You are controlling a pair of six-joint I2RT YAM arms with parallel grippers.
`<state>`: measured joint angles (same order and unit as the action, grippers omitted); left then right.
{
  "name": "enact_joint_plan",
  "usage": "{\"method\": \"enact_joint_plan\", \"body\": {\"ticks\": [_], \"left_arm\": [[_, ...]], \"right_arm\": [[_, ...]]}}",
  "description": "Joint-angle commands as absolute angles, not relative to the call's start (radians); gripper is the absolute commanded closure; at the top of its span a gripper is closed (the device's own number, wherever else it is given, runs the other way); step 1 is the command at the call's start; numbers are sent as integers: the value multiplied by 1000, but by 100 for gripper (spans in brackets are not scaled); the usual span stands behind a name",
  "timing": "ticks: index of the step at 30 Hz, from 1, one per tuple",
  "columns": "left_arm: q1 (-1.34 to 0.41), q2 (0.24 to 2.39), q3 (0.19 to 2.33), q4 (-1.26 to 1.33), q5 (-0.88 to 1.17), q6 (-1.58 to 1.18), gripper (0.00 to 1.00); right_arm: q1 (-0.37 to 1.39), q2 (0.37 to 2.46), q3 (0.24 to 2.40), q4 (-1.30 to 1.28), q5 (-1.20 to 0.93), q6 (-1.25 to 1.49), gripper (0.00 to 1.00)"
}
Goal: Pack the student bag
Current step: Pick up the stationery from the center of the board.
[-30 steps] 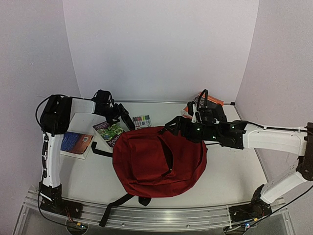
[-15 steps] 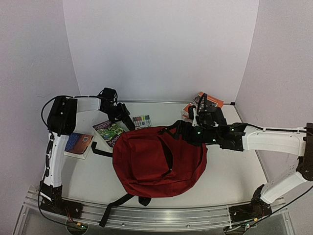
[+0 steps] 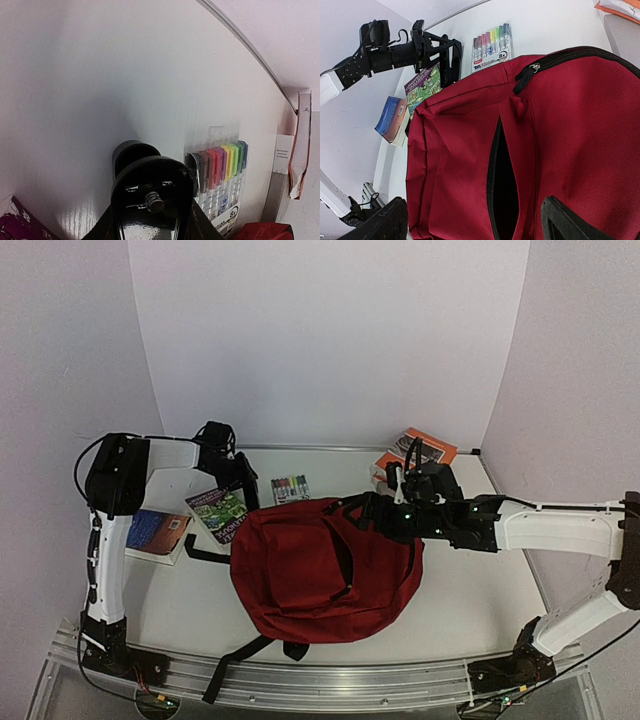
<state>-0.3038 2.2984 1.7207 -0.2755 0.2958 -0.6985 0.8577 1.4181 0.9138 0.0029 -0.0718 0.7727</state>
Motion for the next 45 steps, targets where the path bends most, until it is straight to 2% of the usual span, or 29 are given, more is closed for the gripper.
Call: {"method": "enact_joint_plan", "body": {"ticks": [1, 8, 24, 31, 35, 45], "left_arm": [[-302, 2206, 1643, -304, 296, -707, 87], [-301, 2091, 1566, -237, 293, -734, 98], [-301, 1724, 1336, -59, 282, -723, 100], [-303, 1553, 1199, 131, 492, -752, 100], [-342, 1511, 1129, 257, 622, -814, 100], [-535, 1459, 1043, 503, 699, -945, 100]], "right_arm": [[852, 1399, 909, 20, -49, 780, 9], [851, 1394, 902, 20, -43, 785, 9], [852, 1368, 909, 25, -62, 767, 10], [858, 1334, 902, 106, -146, 752, 9], [875, 1335, 902, 172, -192, 738, 4], [903, 1383, 891, 365, -312, 795, 2]]}}
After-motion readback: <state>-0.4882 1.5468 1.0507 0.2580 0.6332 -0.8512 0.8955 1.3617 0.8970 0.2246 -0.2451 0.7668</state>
